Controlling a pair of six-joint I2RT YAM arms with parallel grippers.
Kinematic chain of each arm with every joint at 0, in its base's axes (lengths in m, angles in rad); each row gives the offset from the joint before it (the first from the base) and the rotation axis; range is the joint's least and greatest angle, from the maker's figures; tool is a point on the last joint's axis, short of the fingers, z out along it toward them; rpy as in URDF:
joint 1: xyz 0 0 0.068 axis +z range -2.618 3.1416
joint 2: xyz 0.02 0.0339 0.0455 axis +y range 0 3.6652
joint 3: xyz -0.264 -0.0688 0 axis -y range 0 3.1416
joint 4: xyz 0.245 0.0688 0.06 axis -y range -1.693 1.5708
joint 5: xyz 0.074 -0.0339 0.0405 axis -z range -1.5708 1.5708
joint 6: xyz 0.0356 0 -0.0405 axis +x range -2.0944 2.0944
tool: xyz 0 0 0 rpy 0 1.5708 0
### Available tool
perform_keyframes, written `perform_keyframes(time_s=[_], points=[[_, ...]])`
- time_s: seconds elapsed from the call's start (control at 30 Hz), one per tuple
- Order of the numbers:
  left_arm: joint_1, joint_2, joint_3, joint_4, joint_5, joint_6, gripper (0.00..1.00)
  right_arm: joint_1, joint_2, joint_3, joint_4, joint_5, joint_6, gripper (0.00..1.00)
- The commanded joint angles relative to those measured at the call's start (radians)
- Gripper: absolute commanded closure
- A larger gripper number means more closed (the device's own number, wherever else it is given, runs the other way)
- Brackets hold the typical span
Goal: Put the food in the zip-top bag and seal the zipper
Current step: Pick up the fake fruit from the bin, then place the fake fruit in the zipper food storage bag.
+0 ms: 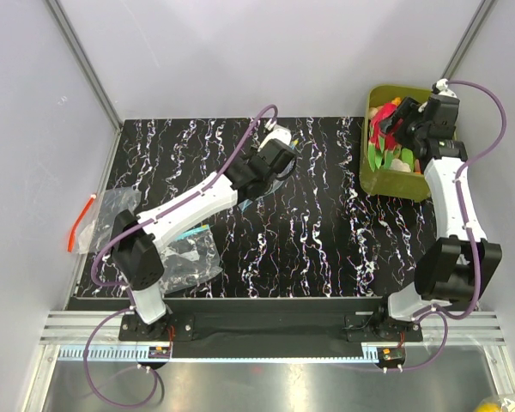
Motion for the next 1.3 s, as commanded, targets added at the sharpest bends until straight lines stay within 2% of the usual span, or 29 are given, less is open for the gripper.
perform_keyframes(time_s=[0.0,0.13,0.2,0.37,0.57,0.67,0.87,1.0,1.27], points=[[-0.005,0.040,0.112,0.038,0.024,0.049,1.00,0.002,-0.072,-0.007,0.008,0.030,0.001,0.64],[-0.008,0.087,0.184,0.019,0.027,0.061,1.00,-0.018,-0.012,0.078,0.015,0.056,0.006,0.65],[-0.008,0.089,0.185,0.039,0.036,0.081,1.00,-0.025,0.014,0.167,-0.041,-0.043,0.006,0.66],[-0.008,0.097,0.159,0.088,0.029,0.110,1.00,-0.025,0.003,0.165,-0.069,-0.295,0.024,0.67],[-0.011,0.117,0.164,0.121,0.124,0.103,1.00,-0.024,-0.055,0.060,-0.118,-0.531,0.024,0.69],[-0.028,0.139,0.161,0.133,0.185,0.081,1.00,-0.024,-0.121,-0.030,-0.121,-0.585,0.021,0.69],[-0.061,0.186,0.167,0.147,0.213,0.050,1.00,0.000,-0.276,-0.236,-0.036,-0.725,0.093,0.69],[-0.066,0.192,0.164,0.159,0.240,0.041,1.00,0.086,-0.351,-0.325,-0.026,-0.726,0.124,0.69],[-0.065,0.193,0.185,0.147,0.256,0.037,1.00,0.136,-0.434,-0.457,-0.029,-0.720,0.146,0.70]])
